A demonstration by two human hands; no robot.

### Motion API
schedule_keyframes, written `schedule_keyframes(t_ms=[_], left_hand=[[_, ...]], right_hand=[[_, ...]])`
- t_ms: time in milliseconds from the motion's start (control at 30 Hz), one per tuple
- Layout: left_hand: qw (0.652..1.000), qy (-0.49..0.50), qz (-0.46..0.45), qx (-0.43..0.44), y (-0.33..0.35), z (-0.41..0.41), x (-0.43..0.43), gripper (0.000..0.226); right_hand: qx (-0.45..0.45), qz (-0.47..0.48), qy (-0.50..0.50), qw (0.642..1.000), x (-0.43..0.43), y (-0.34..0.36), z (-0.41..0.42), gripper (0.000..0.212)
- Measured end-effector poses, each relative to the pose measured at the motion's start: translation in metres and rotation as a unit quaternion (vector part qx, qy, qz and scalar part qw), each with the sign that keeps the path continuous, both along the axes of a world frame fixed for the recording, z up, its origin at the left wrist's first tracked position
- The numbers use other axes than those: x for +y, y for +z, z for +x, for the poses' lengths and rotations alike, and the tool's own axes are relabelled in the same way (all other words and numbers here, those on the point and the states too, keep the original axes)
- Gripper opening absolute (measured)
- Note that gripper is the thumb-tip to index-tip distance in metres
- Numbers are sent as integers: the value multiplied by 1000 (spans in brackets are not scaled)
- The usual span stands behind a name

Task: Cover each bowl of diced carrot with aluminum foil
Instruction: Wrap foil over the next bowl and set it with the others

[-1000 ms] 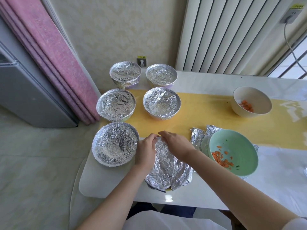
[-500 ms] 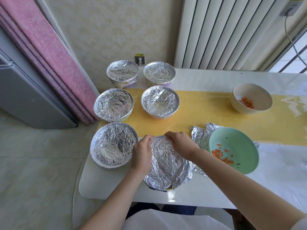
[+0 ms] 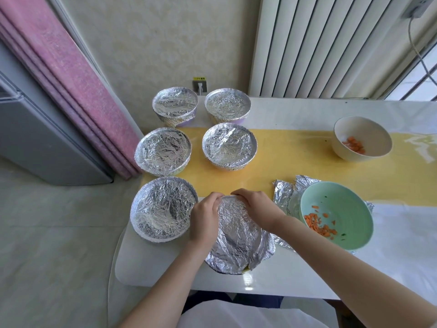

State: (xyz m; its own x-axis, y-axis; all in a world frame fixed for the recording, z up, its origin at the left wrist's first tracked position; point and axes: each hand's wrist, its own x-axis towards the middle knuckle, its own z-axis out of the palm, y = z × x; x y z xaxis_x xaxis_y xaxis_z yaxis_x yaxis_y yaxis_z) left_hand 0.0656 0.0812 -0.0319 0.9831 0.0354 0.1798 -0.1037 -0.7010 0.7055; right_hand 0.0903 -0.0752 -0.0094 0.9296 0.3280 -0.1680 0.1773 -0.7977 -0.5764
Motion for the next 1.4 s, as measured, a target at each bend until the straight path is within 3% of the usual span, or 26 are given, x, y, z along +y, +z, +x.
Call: schedule_keyframes(t_ms=[333, 567, 800, 933, 1133, 1233, 1400], left_hand=[[999, -43, 9, -33, 6, -5, -5, 21], [1000, -26, -11, 10, 7, -9, -8, 17], [1000, -1, -17, 10, 1, -10, -2, 20], [1000, -12, -6, -7, 2, -10, -1, 18], [997, -71, 24, -13, 2, 0, 4, 15], [998, -63, 14, -10, 3, 1, 2, 15], [998, -63, 16, -16, 3, 1, -2, 19]], right_hand=[[-21, -73, 65, 995, 3, 6, 2, 31], [-41, -141, 79, 986, 10, 13, -1, 40], [-39, -28, 24, 999, 5, 2, -6, 36], [-35, -18, 3, 999, -2, -2, -7, 37], [-43, -43, 24, 998, -2, -5, -7, 46], [-59, -60, 44, 995, 2, -3, -4, 39], [-42, -143, 61, 987, 13, 5, 3, 43]])
